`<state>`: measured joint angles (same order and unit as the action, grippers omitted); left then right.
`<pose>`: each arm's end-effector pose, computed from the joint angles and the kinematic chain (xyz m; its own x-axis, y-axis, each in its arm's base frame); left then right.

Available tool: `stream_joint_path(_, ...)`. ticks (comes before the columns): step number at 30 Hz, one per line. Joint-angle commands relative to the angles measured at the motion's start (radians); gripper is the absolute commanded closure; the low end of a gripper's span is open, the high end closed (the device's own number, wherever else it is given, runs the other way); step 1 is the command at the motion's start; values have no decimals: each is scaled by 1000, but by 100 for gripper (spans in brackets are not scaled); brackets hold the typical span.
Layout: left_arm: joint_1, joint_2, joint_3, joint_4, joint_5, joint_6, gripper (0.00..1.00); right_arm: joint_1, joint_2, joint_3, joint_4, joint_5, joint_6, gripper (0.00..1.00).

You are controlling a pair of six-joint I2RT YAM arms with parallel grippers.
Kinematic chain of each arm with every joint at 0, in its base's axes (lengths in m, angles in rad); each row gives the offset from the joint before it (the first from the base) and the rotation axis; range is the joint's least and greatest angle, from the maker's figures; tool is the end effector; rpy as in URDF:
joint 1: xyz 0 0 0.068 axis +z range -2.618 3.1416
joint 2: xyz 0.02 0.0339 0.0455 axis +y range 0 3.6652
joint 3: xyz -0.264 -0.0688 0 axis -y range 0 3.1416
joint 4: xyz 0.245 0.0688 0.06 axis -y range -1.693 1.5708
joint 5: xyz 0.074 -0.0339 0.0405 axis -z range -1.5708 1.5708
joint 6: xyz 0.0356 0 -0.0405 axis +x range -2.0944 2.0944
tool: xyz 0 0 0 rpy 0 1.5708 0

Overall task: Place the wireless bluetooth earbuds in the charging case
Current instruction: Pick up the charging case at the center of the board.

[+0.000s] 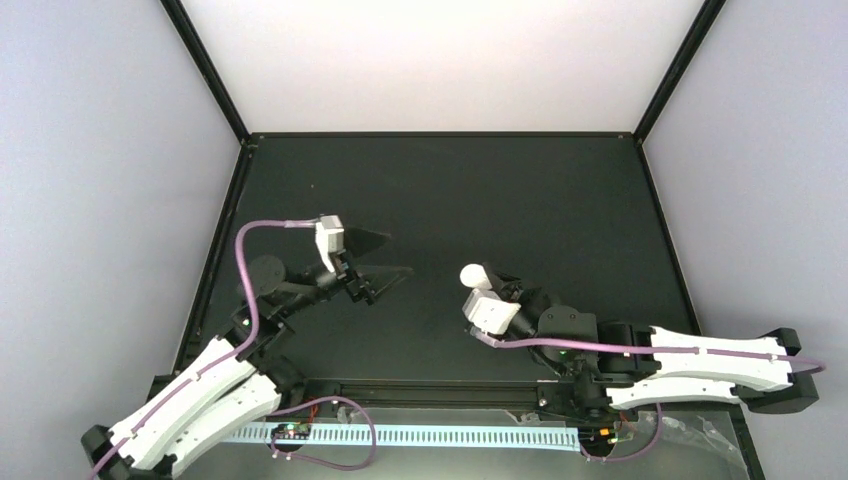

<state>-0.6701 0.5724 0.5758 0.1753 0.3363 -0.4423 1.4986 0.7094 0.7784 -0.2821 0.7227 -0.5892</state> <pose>0.1093 -0.1016 0.3365 -0.2340 -0.3301 -0.9145 0.8195 0.4391 -0.3682 0.0349 0.1563 0.3409 0.3771 -0.5637 -0.7348 -0.5916 0.4638 -0.6594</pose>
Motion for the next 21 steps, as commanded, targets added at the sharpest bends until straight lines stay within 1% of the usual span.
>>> stream_joint_path(1, -51, 82, 92, 30, 178, 17, 1, 36, -7, -22, 71, 132, -134, 76)
stream_joint_path(3, -75, 105, 111, 12, 170, 39, 1, 52, -3, -29, 98, 152, -158, 76)
stream_joint_path(6, -82, 110, 116, 16, 169, 54, 1, 71, 3, -31, 131, 166, -179, 76)
stream_joint_path(11, -84, 111, 112, 17, 168, 62, 1, 74, 15, -27, 138, 164, -175, 76)
stream_joint_path(21, -86, 135, 101, 32, 173, 40, 1, 74, 30, 10, 112, 141, -67, 76)
